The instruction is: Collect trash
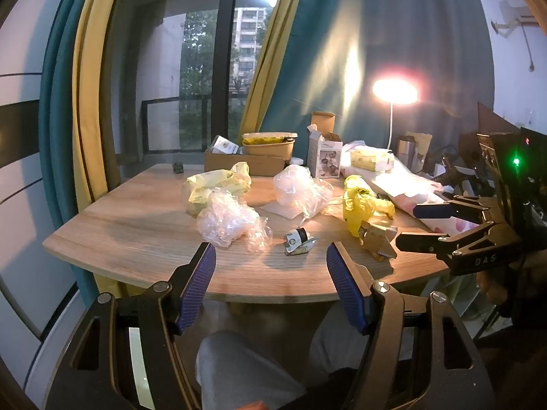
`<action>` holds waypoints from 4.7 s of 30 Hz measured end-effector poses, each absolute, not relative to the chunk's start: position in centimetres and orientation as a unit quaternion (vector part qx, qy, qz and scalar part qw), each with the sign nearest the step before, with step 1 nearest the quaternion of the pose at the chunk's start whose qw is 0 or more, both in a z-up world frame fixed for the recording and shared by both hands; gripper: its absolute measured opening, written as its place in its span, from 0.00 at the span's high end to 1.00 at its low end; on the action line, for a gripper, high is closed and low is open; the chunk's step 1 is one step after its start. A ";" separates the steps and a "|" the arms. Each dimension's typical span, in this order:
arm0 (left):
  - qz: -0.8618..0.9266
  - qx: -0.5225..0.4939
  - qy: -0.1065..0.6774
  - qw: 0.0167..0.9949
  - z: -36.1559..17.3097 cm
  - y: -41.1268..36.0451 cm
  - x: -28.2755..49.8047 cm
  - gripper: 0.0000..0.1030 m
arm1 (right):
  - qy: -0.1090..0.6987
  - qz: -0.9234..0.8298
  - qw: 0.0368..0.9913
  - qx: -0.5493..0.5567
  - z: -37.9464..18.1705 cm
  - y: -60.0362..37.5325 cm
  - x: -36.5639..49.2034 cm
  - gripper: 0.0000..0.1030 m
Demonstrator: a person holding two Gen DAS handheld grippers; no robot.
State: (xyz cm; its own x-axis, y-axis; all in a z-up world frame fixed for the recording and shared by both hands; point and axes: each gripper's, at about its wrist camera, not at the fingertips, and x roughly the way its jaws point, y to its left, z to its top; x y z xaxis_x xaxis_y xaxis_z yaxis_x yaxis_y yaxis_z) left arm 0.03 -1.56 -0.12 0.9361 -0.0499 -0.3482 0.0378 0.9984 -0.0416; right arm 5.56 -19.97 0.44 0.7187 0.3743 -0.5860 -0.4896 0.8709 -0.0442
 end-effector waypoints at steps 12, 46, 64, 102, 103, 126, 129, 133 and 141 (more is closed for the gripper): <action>-0.024 -0.016 0.176 0.984 -0.1 -1.8 0.0 0.31 | 0.292 0.233 0.922 -0.101 0.6 -20.0 5.6 0.21; -0.031 -0.004 0.239 0.971 -2.0 -3.1 6.4 0.31 | 0.315 0.176 0.930 -0.078 -1.7 -24.5 8.7 0.21; -0.064 0.055 0.298 0.951 -5.3 -6.9 17.2 0.31 | 0.350 0.207 0.913 -0.030 -4.9 -25.7 13.7 0.21; -0.048 0.000 0.251 0.967 -2.8 -1.8 9.5 0.60 | 0.310 0.220 0.920 -0.100 -1.1 -20.0 10.0 0.67; -0.045 -0.002 0.248 0.968 -2.8 -1.4 9.1 0.60 | 0.307 0.222 0.920 -0.103 -0.9 -19.5 9.9 0.68; 0.091 -0.087 0.245 0.961 -6.5 11.0 1.4 0.59 | 0.290 0.317 0.884 -0.184 0.0 -7.2 9.2 0.68; 0.112 -0.096 0.253 0.956 -7.5 12.6 0.8 0.59 | 0.290 0.333 0.876 -0.195 -0.2 -5.4 9.2 0.68; 0.135 -0.116 0.266 0.947 -9.0 14.9 -0.1 0.59 | 0.293 0.353 0.863 -0.210 -0.7 -2.6 9.2 0.68; 0.165 -0.166 0.302 0.924 -13.2 19.0 -1.3 0.43 | 0.301 0.390 0.837 -0.237 -2.0 2.5 9.5 0.68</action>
State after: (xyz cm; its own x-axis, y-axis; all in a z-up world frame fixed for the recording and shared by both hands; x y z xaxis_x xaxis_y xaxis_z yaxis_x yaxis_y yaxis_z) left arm -1.33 18.96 -13.24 0.7630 0.2043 -0.6133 -0.4049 0.8906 -0.2071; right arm 9.55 2.52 -1.96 0.5148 0.5113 -0.6882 -0.7959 0.5833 -0.1620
